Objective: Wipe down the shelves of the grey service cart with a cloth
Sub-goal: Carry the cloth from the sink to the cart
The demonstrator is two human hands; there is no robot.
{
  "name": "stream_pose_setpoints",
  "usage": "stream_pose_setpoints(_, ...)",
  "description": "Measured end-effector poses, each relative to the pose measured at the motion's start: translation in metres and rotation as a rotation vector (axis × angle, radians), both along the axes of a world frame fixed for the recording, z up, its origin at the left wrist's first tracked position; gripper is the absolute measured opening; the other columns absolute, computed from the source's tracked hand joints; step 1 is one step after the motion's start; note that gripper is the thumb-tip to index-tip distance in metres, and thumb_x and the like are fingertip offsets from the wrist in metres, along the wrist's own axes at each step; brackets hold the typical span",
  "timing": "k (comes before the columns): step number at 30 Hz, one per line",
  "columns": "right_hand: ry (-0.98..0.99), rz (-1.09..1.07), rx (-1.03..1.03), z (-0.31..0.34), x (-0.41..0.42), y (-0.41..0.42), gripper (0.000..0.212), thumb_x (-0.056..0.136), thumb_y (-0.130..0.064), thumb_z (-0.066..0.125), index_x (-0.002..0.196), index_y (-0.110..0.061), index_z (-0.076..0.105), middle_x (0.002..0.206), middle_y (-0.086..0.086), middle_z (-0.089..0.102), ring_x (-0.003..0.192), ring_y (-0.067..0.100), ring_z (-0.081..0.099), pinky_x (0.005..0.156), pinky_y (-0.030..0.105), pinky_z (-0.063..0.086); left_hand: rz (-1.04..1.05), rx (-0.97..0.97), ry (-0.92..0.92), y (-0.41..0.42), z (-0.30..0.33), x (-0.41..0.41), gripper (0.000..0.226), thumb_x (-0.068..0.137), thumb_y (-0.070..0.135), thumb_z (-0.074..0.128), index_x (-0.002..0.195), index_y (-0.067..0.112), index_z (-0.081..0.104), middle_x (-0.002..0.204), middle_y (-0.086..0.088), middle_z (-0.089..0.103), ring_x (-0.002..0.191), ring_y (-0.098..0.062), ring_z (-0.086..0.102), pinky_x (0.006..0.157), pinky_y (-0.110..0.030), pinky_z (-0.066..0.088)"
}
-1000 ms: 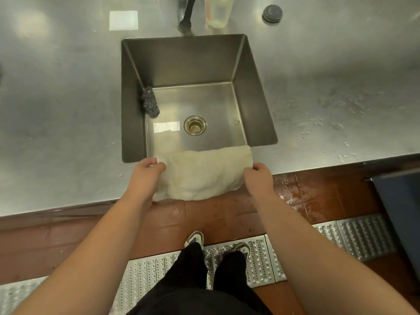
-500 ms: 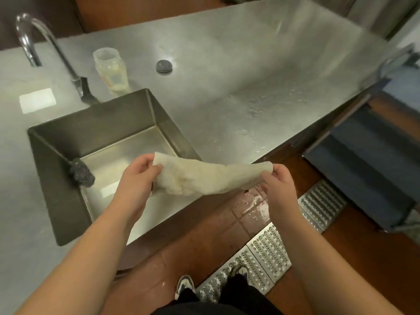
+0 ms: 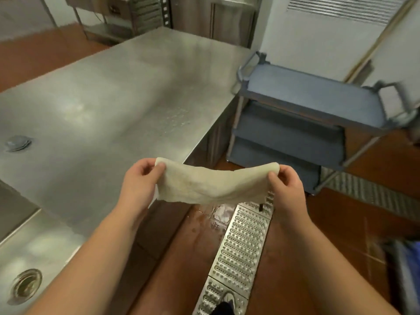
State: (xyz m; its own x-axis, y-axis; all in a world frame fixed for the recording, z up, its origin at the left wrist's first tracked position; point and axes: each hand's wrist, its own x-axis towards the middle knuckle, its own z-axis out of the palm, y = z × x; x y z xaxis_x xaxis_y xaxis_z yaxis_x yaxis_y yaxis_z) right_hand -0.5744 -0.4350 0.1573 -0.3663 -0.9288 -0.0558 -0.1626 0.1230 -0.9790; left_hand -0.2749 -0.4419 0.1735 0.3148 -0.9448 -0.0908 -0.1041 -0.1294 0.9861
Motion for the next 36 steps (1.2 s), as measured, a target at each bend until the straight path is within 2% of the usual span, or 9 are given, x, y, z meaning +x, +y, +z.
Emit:
stream_pose_setpoints(3, 0.019, -0.050, -0.049, 0.002, -0.058, -0.023, 0.026, 0.100, -0.020, 0.053, 0.123, -0.030, 0.057, 0.126, -0.013, 0.053, 0.112, 0.008, 0.055, 0.089, 0.031, 0.053, -0.003, -0.034, -0.010, -0.047, 0.003, -0.053, 0.009, 0.090, 0.022, 0.061, 0.086, 0.017, 0.067, 0.112, 0.002, 0.066, 0.078, 0.002, 0.063, 0.063, -0.010, 0.050)
stream_pose_setpoints(5, 0.026, -0.063, -0.064, 0.006, -0.092, -0.039, 0.024, 0.101, -0.018, 0.051, 0.124, -0.024, 0.056, 0.124, -0.015, 0.056, 0.111, 0.004, 0.055, 0.090, 0.028, 0.051, -0.031, -0.058, -0.010, -0.077, 0.006, -0.089, 0.011, 0.092, 0.020, 0.059, 0.086, 0.013, 0.066, 0.106, 0.004, 0.065, 0.059, 0.012, 0.055, 0.048, -0.001, 0.039)
stream_pose_setpoints(9, 0.162, -0.129, -0.060, 0.008, -0.148, -0.072, 0.009, 0.101, -0.022, 0.053, 0.109, -0.022, 0.057, 0.104, -0.011, 0.061, 0.099, 0.006, 0.058, 0.085, 0.029, 0.050, -0.119, -0.113, -0.070, -0.129, 0.011, -0.147, 0.009, 0.093, 0.020, 0.059, 0.088, 0.019, 0.066, 0.075, 0.006, 0.062, 0.055, 0.006, 0.053, 0.051, -0.006, 0.040)
stream_pose_setpoints(17, 0.218, -0.310, 0.069, -0.013, -0.217, -0.144, 0.009, 0.099, -0.032, 0.055, 0.105, -0.025, 0.055, 0.098, -0.006, 0.064, 0.089, 0.013, 0.063, 0.083, 0.042, 0.055, -0.279, -0.139, -0.131, -0.226, -0.017, -0.211, 0.026, 0.091, 0.013, 0.060, 0.113, 0.025, 0.065, 0.093, 0.016, 0.065, 0.081, 0.006, 0.062, 0.069, -0.006, 0.044)
stream_pose_setpoints(20, 0.267, -0.359, 0.089, -0.020, -0.228, -0.174, 0.009, 0.101, -0.032, 0.053, 0.105, -0.024, 0.053, 0.093, -0.007, 0.062, 0.086, 0.013, 0.061, 0.071, 0.031, 0.050, -0.307, -0.127, -0.174, -0.269, -0.030, -0.226, 0.027, 0.092, 0.017, 0.059, 0.118, 0.027, 0.063, 0.094, 0.010, 0.066, 0.081, -0.001, 0.060, 0.071, -0.015, 0.045)
stream_pose_setpoints(24, 0.292, -0.442, 0.109, -0.023, -0.236, -0.224, 0.016, 0.101, -0.033, 0.050, 0.112, -0.021, 0.051, 0.093, -0.010, 0.059, 0.086, 0.011, 0.057, 0.064, 0.019, 0.039, -0.368, -0.123, -0.138, -0.336, -0.038, -0.250, 0.028, 0.094, 0.017, 0.056, 0.118, 0.029, 0.060, 0.083, 0.007, 0.064, 0.064, 0.008, 0.058, 0.059, -0.007, 0.044)
stream_pose_setpoints(27, 0.002, -0.562, 0.162, -0.015, -0.239, -0.271, 0.021, 0.100, -0.032, 0.052, 0.116, -0.018, 0.050, 0.102, 0.000, 0.061, 0.087, 0.013, 0.059, 0.068, 0.028, 0.048, -0.448, -0.077, -0.029, -0.387, -0.034, -0.266, 0.030, 0.095, 0.020, 0.055, 0.124, 0.029, 0.057, 0.091, 0.006, 0.070, 0.074, 0.003, 0.066, 0.066, -0.020, 0.051)
stream_pose_setpoints(31, -0.694, -0.506, 0.103, -0.006, -0.249, -0.327, 0.039, 0.093, 0.000, 0.053, 0.130, -0.008, 0.052, 0.122, 0.019, 0.065, 0.103, 0.036, 0.070, 0.083, 0.056, 0.058, -0.572, -0.031, 0.129, -0.449, -0.028, -0.293, 0.043, 0.093, 0.014, 0.057, 0.134, 0.026, 0.050, 0.113, -0.003, 0.069, 0.105, -0.018, 0.067, 0.092, -0.042, 0.053)
stream_pose_setpoints(36, -1.047, -0.366, 0.108, 0.004, -0.260, -0.364, 0.037, 0.097, 0.002, 0.044, 0.132, 0.009, 0.050, 0.122, 0.027, 0.065, 0.110, 0.041, 0.066, 0.082, 0.052, 0.059, -0.688, -0.018, 0.246, -0.496, -0.017, -0.342, 0.048, 0.093, 0.008, 0.056, 0.137, 0.027, 0.047, 0.122, -0.006, 0.064, 0.113, -0.024, 0.063, 0.086, -0.043, 0.055)
